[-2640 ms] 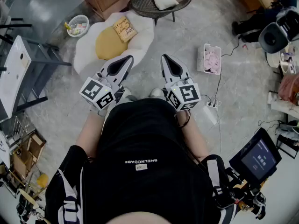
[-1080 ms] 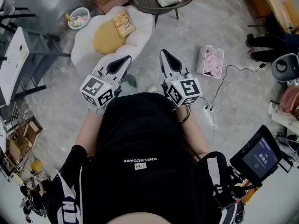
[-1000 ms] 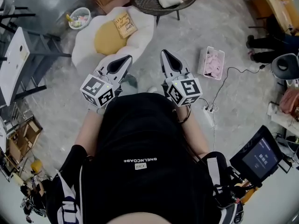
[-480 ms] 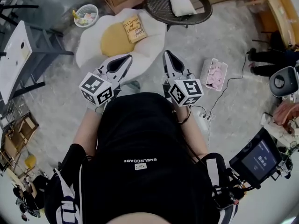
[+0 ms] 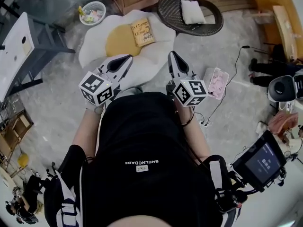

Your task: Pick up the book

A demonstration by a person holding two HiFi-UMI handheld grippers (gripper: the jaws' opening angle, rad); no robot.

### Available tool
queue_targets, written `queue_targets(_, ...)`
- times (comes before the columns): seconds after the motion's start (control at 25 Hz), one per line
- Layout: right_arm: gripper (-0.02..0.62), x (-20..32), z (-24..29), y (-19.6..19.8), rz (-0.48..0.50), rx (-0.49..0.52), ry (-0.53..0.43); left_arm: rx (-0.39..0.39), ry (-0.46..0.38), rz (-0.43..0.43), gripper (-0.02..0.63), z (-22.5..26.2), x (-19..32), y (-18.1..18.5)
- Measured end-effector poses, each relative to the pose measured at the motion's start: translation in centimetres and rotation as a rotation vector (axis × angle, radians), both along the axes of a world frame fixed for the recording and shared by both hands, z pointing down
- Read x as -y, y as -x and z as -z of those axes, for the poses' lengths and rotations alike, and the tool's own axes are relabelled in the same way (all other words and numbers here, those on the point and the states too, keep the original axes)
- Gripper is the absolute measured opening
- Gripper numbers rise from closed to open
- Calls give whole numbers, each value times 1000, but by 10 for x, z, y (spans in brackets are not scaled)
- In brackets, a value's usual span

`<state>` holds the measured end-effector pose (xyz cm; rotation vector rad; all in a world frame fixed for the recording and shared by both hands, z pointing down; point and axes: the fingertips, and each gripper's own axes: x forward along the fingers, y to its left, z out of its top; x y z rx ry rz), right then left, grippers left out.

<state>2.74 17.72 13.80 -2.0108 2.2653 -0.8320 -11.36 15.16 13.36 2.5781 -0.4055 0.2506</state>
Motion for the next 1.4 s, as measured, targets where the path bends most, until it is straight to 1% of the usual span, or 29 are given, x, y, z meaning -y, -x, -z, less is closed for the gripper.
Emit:
queue_targets(0.12, 32, 13, -1, 12, 10, 18, 9, -4, 15, 34, 14, -4, 11, 19)
queue_targets(0.24, 32, 29, -9, 16, 19, 42, 27, 4, 31, 61, 14, -14, 24, 27)
queue_targets(0.4, 32, 50, -14, 27, 54, 75, 51, 22, 47, 93, 14, -19, 39, 39)
queue_targets(0.56, 32, 75, -17, 36, 98, 85, 65, 32, 71, 128, 14, -25, 57, 48)
queue_targets(0.76, 32, 98, -32, 30, 152, 134, 94, 43, 87, 192, 14, -34, 71, 44)
queue_targets(0.96, 32, 126, -54, 21, 214, 188, 145, 68, 107, 265, 14, -46, 87, 33)
queue_targets(1.2, 32, 153, -78, 12, 310, 211, 208, 103, 136, 357, 14, -61, 106, 22)
queue_targets(1.4, 32, 162, -105, 5, 383, 225, 261, 127, 171, 450, 14, -78, 117, 12)
